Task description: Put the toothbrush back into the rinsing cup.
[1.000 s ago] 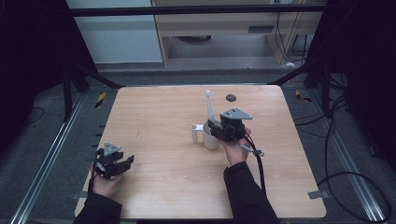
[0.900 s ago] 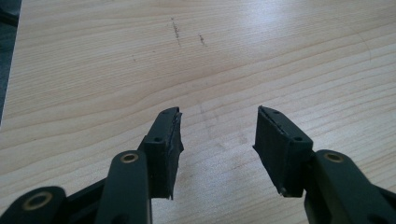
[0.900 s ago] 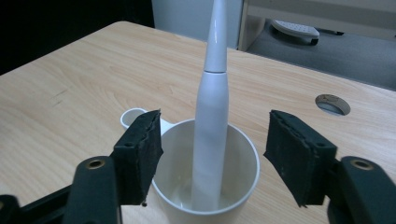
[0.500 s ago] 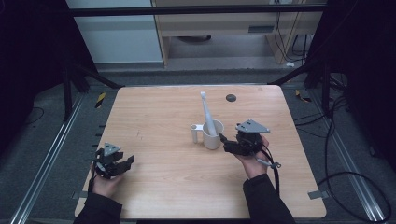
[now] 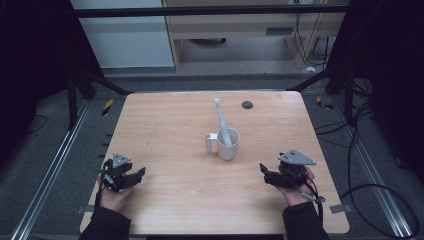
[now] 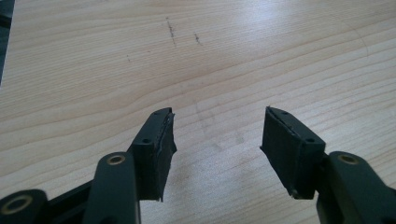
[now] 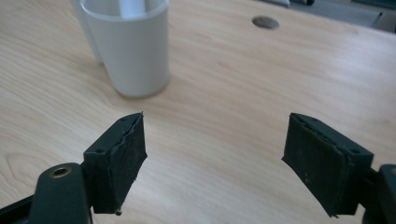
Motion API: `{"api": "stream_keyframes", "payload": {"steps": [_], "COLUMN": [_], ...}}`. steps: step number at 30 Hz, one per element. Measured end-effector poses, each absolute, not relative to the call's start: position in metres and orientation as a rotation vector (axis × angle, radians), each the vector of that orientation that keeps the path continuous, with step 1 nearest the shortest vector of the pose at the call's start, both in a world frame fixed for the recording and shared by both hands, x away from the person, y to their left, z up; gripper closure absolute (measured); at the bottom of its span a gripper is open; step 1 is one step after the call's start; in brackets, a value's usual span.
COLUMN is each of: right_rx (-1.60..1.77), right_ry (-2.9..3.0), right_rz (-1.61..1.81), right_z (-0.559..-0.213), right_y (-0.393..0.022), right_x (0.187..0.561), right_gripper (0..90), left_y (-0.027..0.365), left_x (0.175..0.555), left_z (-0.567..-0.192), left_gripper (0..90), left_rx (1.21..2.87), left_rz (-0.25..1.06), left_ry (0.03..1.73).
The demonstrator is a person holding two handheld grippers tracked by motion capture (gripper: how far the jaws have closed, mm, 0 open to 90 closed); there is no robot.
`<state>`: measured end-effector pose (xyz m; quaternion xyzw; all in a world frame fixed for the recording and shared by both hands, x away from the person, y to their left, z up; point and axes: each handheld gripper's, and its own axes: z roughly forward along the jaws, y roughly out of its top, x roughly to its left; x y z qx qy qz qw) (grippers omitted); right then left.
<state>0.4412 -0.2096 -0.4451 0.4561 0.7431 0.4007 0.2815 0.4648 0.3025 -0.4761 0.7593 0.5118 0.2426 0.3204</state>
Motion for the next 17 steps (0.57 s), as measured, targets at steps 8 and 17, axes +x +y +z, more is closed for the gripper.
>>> {"api": "stream_keyframes", "payload": {"steps": [8, 17], "right_rx": [1.310, 1.389], "right_ry": [1.965, 1.913], "right_rz": [0.997, 0.944], "right_z": [-0.462, -0.471], "right_y": [-0.238, -0.262], "right_x": [0.436, 0.438], "right_gripper": [20.4, 20.7], "left_y": [0.302, 0.302], "left_x": [0.465, 0.466], "left_z": [-0.477, -0.479], "left_gripper": [38.7, 35.8], "left_rx": [2.006, 2.017], "left_rz": [0.647, 0.650], "left_ry": [1.332, 1.334]}}
